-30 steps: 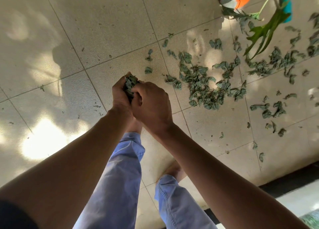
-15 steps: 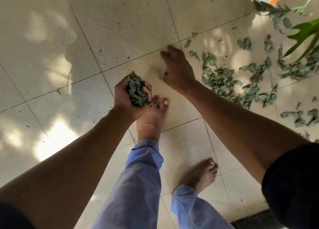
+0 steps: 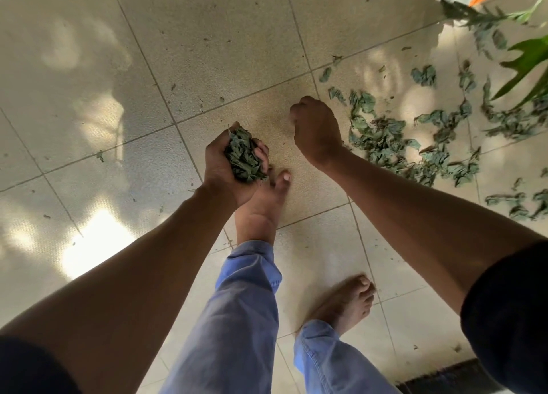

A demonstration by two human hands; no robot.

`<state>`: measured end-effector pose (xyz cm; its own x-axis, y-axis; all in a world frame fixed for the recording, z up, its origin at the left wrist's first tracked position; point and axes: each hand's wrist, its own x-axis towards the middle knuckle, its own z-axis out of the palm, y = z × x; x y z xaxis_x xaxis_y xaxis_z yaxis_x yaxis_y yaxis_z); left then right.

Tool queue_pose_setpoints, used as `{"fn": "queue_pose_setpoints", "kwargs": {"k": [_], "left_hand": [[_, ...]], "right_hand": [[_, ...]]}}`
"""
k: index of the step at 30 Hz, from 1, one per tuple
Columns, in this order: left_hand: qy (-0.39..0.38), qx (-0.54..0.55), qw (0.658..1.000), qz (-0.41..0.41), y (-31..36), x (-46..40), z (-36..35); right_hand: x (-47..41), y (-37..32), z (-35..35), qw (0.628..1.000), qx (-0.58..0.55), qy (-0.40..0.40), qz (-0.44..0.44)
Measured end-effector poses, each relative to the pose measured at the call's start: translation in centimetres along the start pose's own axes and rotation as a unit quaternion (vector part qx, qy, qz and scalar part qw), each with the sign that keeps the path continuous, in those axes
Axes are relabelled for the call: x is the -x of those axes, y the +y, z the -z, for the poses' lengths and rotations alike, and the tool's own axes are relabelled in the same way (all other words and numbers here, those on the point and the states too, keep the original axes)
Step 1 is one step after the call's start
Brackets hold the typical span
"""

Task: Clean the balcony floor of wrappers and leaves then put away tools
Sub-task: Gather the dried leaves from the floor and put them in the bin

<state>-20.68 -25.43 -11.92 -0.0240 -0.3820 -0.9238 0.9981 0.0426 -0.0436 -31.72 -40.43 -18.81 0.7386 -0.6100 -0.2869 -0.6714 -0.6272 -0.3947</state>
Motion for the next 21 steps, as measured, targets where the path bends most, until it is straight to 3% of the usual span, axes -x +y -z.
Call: {"fn": "queue_pose_setpoints", "kwargs": {"k": [3, 5, 6, 8, 11, 15, 17, 21], "left_hand": [[-0.016, 0.008, 1.0, 0.007, -0.3, 0.2, -0.4], [-0.015, 0.015, 1.0, -0.005, -0.4, 0.5, -0.7], [-0.015, 0.021, 1.0, -0.012, -0.4, 0.4, -0.8], [-0.003, 0.012, 1.0, -0.019, -0.7, 0.2, -1.1], [-0.013, -0.054, 0.998, -0.039, -2.0, 0.4, -2.0], [-0.096, -0.049, 0.992, -0.058, -3.8, 0.9, -3.5], [-0.12, -0.048, 0.99, -0.064, -4.3, 0.9, -4.0], [-0.138, -0.051, 0.986, -0.077, -4.4, -0.1, -3.8]], "right_hand": [[0.1, -1.1, 1.3, 0.976, -0.159, 0.015, -0.149], [1.0, -2.9, 3.7, 0.914, -0.325, 0.013, -0.244], [1.9, -4.0, 5.1, 0.886, -0.39, 0.012, -0.25], [4.2, -6.5, 8.0, 0.87, -0.445, 0.019, -0.213], [7.7, -9.9, 10.2, 0.896, -0.419, 0.054, -0.137], [8.7, -10.7, 8.6, 0.968, -0.232, 0.097, -0.021], [8.5, -10.2, 8.1, 0.982, -0.152, 0.114, 0.009], [8.9, -10.3, 8.1, 0.989, -0.096, 0.1, 0.045]]}}
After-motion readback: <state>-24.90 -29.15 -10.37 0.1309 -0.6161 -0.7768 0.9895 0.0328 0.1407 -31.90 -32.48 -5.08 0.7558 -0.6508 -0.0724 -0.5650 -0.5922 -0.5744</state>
